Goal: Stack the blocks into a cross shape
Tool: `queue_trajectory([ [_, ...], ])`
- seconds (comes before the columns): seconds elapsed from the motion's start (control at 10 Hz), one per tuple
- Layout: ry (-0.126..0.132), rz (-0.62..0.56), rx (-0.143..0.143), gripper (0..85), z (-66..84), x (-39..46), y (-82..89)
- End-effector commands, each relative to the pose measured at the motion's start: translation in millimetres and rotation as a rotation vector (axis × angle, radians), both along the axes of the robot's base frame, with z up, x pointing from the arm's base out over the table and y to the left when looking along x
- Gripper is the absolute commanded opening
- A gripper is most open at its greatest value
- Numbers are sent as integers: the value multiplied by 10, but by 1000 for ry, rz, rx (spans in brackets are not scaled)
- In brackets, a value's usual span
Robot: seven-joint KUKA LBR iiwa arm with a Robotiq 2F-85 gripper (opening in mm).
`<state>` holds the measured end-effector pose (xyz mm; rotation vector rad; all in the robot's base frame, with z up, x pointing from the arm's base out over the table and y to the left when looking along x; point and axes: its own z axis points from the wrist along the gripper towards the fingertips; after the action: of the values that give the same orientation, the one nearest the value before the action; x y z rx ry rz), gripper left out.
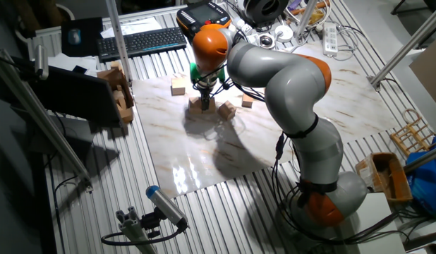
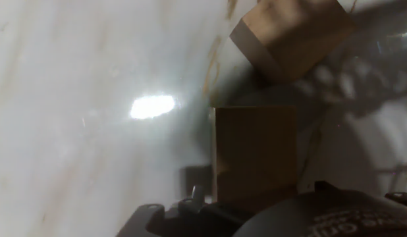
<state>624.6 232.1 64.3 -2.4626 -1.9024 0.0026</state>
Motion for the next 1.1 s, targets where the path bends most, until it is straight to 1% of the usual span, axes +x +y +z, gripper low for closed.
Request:
queue_trajectory([
  [0.0, 2, -3, 2, 850, -7, -5, 2],
  [0.6, 2, -9, -1, 850, -60, -57, 17],
  [1.0, 0, -11, -4, 850, -75, -64, 32],
])
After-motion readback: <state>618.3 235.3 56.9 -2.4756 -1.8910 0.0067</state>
